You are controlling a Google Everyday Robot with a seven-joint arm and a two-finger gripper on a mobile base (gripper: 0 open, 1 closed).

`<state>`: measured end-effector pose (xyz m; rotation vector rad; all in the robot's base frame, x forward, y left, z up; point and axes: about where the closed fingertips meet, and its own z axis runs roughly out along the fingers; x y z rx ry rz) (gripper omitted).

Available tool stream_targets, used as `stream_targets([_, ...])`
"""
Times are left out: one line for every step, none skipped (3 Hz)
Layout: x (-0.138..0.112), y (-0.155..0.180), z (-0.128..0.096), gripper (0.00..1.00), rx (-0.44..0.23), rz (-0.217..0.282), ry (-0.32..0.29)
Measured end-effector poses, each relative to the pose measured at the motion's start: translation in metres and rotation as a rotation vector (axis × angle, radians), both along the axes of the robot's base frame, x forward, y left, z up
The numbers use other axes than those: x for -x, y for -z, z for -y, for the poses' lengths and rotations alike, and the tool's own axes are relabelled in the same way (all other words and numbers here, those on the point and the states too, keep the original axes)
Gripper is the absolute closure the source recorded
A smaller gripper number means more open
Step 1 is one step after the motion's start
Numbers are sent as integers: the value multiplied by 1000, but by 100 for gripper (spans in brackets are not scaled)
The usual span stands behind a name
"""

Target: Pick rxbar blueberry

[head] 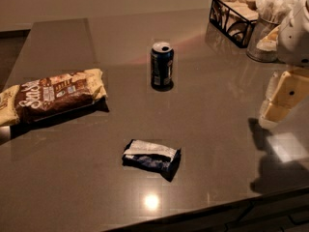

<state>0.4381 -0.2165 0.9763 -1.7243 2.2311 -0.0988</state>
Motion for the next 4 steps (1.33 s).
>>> stream_targets([1,-1,-2,0,-6,10,-4])
stream_targets([5,13,-18,0,-34,-5,-19])
stream_targets([12,30,-38,0,-79,-32,-37])
stream_targets([22,49,-62,0,-137,-62,-69])
